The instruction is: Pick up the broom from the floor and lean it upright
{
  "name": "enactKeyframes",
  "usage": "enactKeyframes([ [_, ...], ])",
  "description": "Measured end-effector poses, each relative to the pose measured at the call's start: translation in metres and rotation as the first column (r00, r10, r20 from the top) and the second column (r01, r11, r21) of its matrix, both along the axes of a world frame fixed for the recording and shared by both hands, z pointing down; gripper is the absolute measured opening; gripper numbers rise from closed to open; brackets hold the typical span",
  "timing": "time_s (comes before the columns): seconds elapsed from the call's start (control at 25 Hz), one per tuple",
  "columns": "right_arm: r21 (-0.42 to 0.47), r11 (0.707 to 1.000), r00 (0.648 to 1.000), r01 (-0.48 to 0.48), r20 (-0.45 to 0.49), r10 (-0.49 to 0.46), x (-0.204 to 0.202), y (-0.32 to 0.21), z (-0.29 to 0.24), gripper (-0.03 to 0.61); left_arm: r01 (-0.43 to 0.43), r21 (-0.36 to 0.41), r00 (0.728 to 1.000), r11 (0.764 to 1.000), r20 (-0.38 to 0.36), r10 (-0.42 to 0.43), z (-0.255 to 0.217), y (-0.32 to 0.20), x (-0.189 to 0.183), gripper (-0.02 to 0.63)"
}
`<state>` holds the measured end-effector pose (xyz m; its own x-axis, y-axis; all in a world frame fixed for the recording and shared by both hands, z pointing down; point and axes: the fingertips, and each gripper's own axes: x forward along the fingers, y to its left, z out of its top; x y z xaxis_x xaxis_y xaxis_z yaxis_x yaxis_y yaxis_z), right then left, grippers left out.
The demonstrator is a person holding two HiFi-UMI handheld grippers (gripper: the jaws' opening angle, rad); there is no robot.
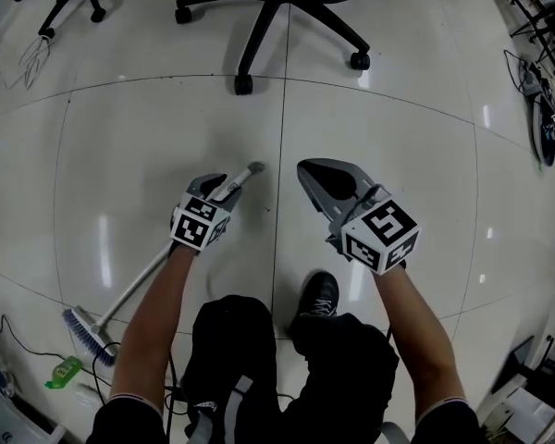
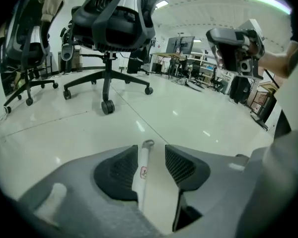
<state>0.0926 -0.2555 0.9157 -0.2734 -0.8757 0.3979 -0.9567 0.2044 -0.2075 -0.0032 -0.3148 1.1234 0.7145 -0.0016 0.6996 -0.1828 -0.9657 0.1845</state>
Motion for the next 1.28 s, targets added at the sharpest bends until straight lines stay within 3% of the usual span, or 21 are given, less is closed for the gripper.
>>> enactKeyframes([
  [0.28,-0.021,1.000,0.999,0.017,0.030,-0.016,-0.006,0.022,0.026,0.006,-0.048,-0.015,0.985,0.999,0.163,0.050,0.075,0.008,-0.026,0.201],
  [0.68,-0.036,0.999,1.000,0.020,0.017,-0.019,0.001,0.045,0.036,0.006,-0.078,-0.006,0.966,0.997,0.248,0.077,0.109,0.005,-0.035,0.196],
  [0.76,-0.030,0.999,1.000,0.016,0.014,-0.015,0.004,0.047,0.034,0.006,-0.079,0.006,0.959,0.997,0.272,0.075,0.111,0.003,-0.037,0.151],
  [0.8,-0.026,1.000,1.000,0.011,0.014,-0.010,0.007,0.048,0.032,0.006,-0.094,0.011,0.954,0.995,0.287,0.087,0.111,0.004,-0.037,0.100],
  [0.92,-0.012,1.000,1.000,-0.012,0.021,0.013,0.015,0.049,0.025,0.006,-0.137,0.017,0.941,0.990,0.315,0.124,0.104,0.008,-0.037,0.094],
  [1.12,0.018,1.000,1.000,-0.019,-0.005,0.019,0.018,0.046,-0.002,0.006,-0.120,0.026,0.951,0.992,0.291,0.108,0.066,0.001,-0.038,0.092],
  [1.28,0.047,0.998,0.999,-0.037,-0.013,0.037,0.020,0.042,-0.048,0.006,-0.114,0.046,0.964,0.992,0.248,0.099,0.007,-0.002,-0.038,0.092],
])
